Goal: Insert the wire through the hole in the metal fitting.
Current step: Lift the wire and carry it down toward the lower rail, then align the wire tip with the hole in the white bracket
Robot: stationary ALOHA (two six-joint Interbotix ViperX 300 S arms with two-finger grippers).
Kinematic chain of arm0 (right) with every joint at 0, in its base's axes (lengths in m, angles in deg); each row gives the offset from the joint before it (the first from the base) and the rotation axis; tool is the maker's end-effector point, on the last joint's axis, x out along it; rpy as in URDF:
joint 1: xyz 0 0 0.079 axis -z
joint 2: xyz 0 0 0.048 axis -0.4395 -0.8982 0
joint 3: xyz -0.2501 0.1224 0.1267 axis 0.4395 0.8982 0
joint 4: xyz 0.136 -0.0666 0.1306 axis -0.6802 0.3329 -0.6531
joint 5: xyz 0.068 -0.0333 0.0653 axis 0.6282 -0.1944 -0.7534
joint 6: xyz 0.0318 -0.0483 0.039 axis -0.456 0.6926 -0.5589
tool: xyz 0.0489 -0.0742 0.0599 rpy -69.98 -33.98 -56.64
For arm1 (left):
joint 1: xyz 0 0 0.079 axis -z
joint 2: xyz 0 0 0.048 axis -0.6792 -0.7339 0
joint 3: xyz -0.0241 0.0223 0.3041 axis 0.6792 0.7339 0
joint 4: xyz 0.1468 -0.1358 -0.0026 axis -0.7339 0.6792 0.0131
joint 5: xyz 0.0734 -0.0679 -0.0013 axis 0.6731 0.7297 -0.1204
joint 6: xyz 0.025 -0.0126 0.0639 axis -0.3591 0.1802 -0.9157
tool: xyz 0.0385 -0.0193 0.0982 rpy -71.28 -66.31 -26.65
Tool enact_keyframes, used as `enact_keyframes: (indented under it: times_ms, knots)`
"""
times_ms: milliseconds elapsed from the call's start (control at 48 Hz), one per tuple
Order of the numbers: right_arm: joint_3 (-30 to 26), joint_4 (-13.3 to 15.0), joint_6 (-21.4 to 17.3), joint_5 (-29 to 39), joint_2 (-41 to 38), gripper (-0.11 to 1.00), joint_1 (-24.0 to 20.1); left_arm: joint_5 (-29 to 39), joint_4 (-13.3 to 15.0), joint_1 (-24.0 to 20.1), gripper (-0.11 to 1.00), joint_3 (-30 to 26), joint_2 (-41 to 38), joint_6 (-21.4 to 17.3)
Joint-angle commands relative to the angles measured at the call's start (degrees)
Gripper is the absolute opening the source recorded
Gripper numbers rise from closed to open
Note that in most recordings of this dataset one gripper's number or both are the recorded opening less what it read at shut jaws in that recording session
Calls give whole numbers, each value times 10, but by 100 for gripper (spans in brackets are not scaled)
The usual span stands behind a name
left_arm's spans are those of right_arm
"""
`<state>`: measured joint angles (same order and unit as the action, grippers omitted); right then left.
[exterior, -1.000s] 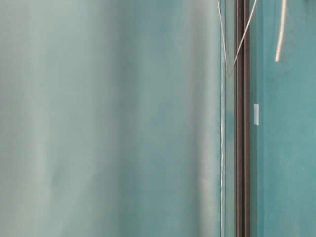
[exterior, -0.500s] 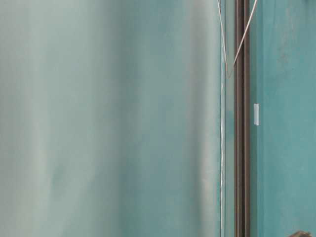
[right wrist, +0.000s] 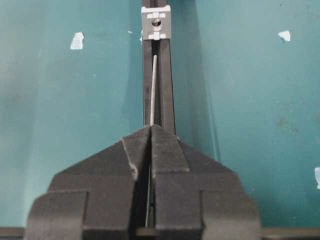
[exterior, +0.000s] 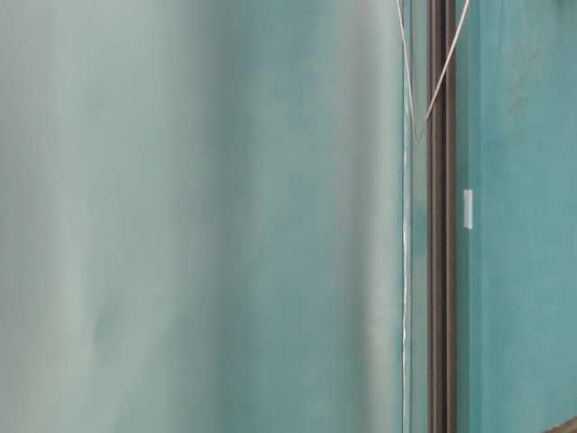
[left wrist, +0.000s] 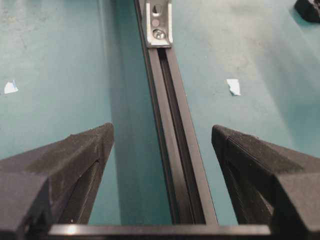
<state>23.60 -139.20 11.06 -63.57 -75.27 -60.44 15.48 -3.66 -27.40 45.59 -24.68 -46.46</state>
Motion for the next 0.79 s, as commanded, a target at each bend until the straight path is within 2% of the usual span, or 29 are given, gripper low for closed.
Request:
enact_keyframes:
  times_ms: [0, 771]
  knots:
    - [-8, -1, -3, -5, 2, -1, -2, -5, 1, 4, 87, -9, 5, 0]
    - [-11, -1, -4, -33, -11, -1, -2, -4, 1, 6, 87, -12, 5, 0]
